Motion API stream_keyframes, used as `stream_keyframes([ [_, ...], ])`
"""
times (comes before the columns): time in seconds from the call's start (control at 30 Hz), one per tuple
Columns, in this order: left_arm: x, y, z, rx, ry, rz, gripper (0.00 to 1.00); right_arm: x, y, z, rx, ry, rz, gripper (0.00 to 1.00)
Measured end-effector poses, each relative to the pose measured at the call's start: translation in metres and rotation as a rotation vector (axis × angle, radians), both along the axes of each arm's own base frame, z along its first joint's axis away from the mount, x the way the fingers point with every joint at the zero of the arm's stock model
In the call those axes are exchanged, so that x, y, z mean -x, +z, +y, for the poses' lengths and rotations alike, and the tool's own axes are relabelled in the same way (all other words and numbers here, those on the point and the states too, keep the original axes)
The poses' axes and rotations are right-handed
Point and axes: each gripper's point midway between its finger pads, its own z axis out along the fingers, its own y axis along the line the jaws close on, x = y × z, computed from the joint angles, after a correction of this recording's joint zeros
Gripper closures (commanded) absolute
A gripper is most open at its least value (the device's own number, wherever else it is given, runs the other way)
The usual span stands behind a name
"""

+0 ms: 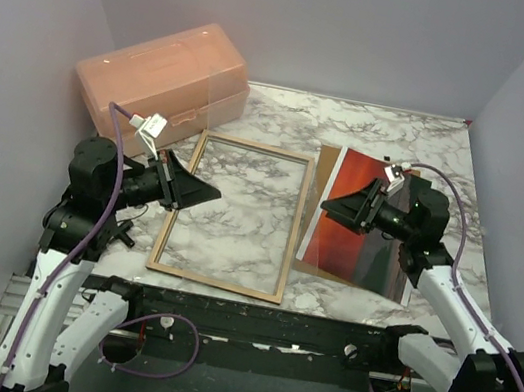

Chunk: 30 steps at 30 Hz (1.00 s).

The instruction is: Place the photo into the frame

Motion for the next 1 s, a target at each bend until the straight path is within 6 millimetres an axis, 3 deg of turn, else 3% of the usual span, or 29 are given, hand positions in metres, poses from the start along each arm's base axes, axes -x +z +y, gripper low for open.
stream_keyframes([
  [0.27,0.016,0.022,-0.006,0.057,-0.077,-0.062,1.0,-0.006,-0.001,0.008,-0.062,0.065,0.028,0.0],
  [0.53,0.019,0.024,-0.007,0.07,-0.095,-0.079,1.0,0.011,0.047,0.013,-0.224,0.16,-0.085,0.06],
  [0.9,0.005,0.007,-0.008,0.05,-0.088,-0.052,1.0,0.031,0.095,0.01,-0.293,0.233,-0.196,0.32],
  [1.0,0.001,-0.004,-0.008,0.04,-0.087,-0.028,1.0,0.035,0.104,0.009,-0.3,0.245,-0.221,0.45],
])
